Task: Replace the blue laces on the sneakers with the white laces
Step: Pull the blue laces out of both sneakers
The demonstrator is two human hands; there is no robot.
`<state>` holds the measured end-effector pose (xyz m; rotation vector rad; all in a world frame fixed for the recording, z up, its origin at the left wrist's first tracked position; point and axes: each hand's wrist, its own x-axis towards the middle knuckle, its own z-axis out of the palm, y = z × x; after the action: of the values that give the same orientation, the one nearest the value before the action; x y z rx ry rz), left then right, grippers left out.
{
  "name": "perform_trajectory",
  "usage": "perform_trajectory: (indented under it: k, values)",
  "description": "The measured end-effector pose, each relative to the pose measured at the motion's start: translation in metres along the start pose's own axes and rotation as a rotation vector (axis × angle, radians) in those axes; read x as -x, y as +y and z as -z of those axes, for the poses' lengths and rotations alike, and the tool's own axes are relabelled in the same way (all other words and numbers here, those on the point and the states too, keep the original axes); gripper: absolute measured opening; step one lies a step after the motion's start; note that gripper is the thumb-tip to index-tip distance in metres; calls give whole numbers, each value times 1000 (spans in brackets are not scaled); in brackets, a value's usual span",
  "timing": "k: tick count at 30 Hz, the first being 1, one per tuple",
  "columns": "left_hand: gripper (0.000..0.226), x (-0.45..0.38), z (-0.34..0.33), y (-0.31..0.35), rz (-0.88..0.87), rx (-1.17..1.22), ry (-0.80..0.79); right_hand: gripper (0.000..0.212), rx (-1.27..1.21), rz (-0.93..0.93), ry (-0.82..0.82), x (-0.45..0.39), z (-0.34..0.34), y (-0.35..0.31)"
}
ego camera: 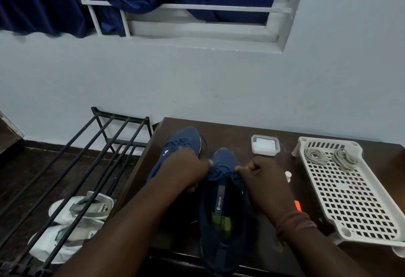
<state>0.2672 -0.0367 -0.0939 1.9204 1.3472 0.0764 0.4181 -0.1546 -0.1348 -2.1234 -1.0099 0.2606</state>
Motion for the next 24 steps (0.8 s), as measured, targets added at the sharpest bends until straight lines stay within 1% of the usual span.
perform_trajectory:
  k: [2, 4, 5, 6, 8, 10, 11, 12, 13, 14, 15, 16, 17, 19, 20, 22, 24]
  values:
    - [45, 6, -2, 2, -29, -134, -113, 34, 69, 62, -73, 3, -6, 0]
    - [48, 8, -5, 1, -91, -219, -129, 32, 94, 94, -118, 3, -6, -3]
    - [47, 8, -6, 0, -116, -209, -109, 31, 75, 97, -122, 2, -5, -5]
    - [40, 5, -6, -2, -135, -161, -65, 31, 53, 89, -118, 2, -4, -6]
    - [14, -4, -6, -6, -152, -52, 75, 31, 33, 37, -111, 2, 1, -6]
    - [7, -10, -4, -8, -135, 96, 251, 34, 100, -15, -86, 2, 6, -1]
    - [10, -12, -2, -7, -113, 196, 321, 36, 173, -29, -62, 2, 7, 3]
    - [23, -14, -1, -7, -91, 279, 374, 37, 259, -29, -46, 2, 9, 5]
    - [39, -14, 1, -5, -65, 336, 396, 33, 326, -7, -31, 3, 9, 6]
    - [55, -14, 0, -4, -52, 380, 393, 24, 366, 29, -19, 6, 7, 4]
    - [65, -12, -1, -1, -40, 396, 373, 18, 371, 76, -16, 8, 3, 1]
    - [70, -10, -3, 0, -53, 361, 362, 23, 364, 113, -31, 11, -2, -3]
    - [69, -5, -5, 3, -71, 281, 357, 27, 360, 160, -56, 13, -8, -6]
    - [55, 1, -10, 3, -109, 96, 325, 24, 414, 236, -108, 20, -17, -12]
    - [45, 2, -11, 3, -125, 10, 266, 25, 436, 248, -135, 23, -19, -15]
    - [31, 2, -11, 4, -118, -128, 79, 27, 466, 251, -177, 25, -22, -16]
    - [28, -2, -11, 2, -79, -184, -27, 21, 487, 235, -197, 25, -23, -15]
